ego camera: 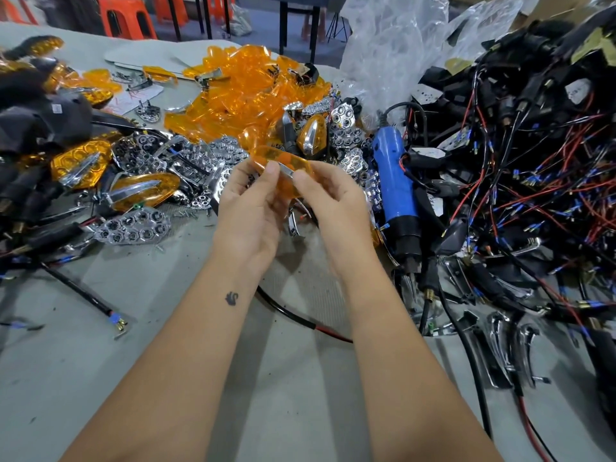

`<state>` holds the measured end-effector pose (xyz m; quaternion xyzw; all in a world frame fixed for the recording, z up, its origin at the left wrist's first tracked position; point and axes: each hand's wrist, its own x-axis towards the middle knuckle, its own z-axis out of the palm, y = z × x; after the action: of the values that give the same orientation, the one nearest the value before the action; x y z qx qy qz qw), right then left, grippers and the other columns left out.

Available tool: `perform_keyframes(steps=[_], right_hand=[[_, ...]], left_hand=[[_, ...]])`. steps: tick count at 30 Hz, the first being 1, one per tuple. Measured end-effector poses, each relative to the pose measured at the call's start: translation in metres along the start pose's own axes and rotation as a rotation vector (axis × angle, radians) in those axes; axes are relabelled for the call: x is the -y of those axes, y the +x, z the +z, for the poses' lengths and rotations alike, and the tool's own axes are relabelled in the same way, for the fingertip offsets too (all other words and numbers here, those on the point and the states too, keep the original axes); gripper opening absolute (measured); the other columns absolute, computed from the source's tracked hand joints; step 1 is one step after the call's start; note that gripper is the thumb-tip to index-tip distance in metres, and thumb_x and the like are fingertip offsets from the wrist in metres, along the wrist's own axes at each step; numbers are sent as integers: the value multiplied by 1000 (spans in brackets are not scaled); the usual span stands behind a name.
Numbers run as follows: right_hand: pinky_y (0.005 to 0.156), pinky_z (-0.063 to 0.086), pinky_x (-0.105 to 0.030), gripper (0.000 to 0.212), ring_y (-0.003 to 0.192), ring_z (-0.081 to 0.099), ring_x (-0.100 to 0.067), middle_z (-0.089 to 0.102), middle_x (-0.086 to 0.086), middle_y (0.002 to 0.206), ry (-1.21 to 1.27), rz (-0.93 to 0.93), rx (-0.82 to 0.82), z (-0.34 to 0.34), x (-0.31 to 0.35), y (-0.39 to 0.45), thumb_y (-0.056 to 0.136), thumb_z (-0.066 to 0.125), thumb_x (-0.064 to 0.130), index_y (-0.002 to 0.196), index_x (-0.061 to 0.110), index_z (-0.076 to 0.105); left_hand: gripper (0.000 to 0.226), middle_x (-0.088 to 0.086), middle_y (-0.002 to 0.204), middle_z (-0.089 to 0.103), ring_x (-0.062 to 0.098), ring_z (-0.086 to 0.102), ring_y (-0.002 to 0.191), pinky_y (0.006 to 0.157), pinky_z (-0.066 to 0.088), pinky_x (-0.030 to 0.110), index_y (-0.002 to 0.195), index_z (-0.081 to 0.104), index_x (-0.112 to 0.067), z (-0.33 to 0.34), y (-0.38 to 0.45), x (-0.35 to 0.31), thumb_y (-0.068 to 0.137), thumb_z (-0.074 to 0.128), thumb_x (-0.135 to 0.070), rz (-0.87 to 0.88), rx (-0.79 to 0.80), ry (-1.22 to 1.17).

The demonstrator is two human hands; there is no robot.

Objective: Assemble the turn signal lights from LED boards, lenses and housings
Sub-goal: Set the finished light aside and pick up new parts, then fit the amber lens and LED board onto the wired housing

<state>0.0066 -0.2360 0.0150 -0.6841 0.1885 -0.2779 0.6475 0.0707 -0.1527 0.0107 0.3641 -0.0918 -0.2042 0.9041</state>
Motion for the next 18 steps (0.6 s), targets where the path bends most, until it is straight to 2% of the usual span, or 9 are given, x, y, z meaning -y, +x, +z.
perform_keyframes(steps=[2, 3, 6, 9, 11, 13, 16, 18], right_hand=[[92, 56, -47, 22, 99, 67, -28, 71, -9, 103, -79, -1, 58, 0, 0, 0, 92, 69, 28, 110, 15, 69], [89, 57, -46, 19, 94, 68, -28, 72, -9, 97, -89, -8, 59, 1, 1, -1, 91, 70, 29, 105, 15, 70], [76, 56, -33, 8, 75, 64, -16, 68, 0, 78, 40, 9, 77, -1, -1, 1, 92, 70, 26, 91, 18, 70], [74, 53, -29, 14, 77, 62, -13, 69, -2, 81, 204, 54, 99, -4, -2, 3, 95, 65, 22, 96, 9, 70], [77, 53, -33, 19, 82, 64, -19, 70, -9, 89, 231, 51, 89, -4, -2, 3, 97, 62, 21, 102, 4, 70], [76, 53, -33, 17, 82, 65, -20, 70, -10, 89, 212, 24, 75, -4, -3, 2, 98, 62, 21, 98, 5, 70], [65, 50, -21, 15, 67, 61, -4, 68, 5, 72, 125, -32, 31, -2, -4, 2, 97, 63, 22, 86, 13, 69], [62, 50, -20, 16, 64, 60, -1, 66, 9, 69, 90, -43, 21, -1, -4, 1, 97, 64, 24, 86, 13, 69]], left_hand=[[15, -7, 71, 70, 7, 66, 66, 62, 55, 21, 90, 56, -18, 0, -1, -1, 98, 54, -5, 15, 13, 5], [14, -7, 70, 69, 8, 66, 66, 63, 55, 22, 90, 55, -18, 0, -1, -1, 98, 54, -6, 17, 17, 16], [12, -7, 70, 69, 8, 66, 67, 65, 55, 22, 90, 54, -18, 0, -1, -2, 98, 53, -9, 19, 54, 34], [10, -4, 75, 71, 10, 67, 70, 66, 56, 24, 92, 54, -17, 0, -3, -4, 98, 54, -9, 19, 91, 60], [10, 0, 80, 71, 14, 68, 74, 69, 56, 26, 95, 53, -15, 1, -3, -4, 95, 58, -6, 41, 122, 117], [20, 5, 84, 72, 19, 70, 80, 72, 57, 29, 97, 50, -13, 2, -5, -3, 90, 62, 0, 71, 128, 183], [26, 5, 80, 74, 20, 72, 79, 70, 57, 29, 95, 49, -12, 4, -6, -3, 83, 65, 3, 97, 109, 200], [28, 3, 77, 74, 19, 72, 76, 68, 57, 30, 93, 48, -12, 5, -7, -4, 77, 68, -2, 96, 113, 197]])
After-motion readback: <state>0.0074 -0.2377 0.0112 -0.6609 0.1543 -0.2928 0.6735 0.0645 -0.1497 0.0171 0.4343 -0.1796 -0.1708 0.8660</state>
